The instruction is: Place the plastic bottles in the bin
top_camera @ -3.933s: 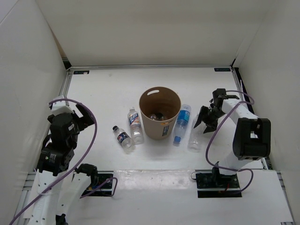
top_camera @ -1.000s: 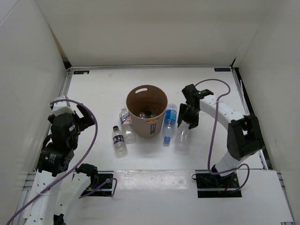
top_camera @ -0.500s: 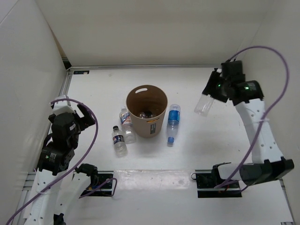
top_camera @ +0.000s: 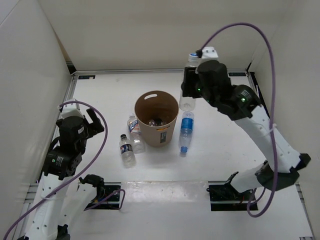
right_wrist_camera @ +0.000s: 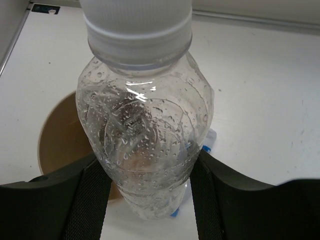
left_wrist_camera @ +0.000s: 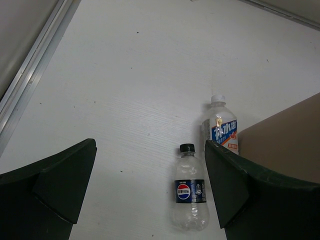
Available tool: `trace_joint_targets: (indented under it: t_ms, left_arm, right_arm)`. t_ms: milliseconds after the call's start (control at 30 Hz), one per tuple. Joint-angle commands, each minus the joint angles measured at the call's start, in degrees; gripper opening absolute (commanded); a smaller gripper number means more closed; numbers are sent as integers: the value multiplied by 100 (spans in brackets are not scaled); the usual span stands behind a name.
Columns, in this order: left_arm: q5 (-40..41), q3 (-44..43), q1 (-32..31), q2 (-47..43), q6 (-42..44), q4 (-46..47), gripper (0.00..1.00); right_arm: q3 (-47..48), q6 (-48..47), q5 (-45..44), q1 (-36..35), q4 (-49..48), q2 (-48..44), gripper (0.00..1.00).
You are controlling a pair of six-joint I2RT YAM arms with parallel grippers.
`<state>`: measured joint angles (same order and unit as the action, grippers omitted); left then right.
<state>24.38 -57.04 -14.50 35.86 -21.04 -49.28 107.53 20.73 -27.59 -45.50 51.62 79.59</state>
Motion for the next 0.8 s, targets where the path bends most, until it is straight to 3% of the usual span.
trace_joint_targets:
  t_ms: [0,400,600,767]
  left_arm:
    - [-127,26,-18,53,12,67,100]
    - [-232,17,-18,123,30,102,100]
    - [-232,26,-26,53,47,120,100]
    - [-241,17,-35,62,108,155,100]
  right_arm:
    - [644,-411,-633,-275,-495,433,0]
    - [1174,-509,-194,-574,-679,1427,0]
    - [805,-254,88,-592,-706,1612,0]
    - [149,9,184,-636,-810,1525,8]
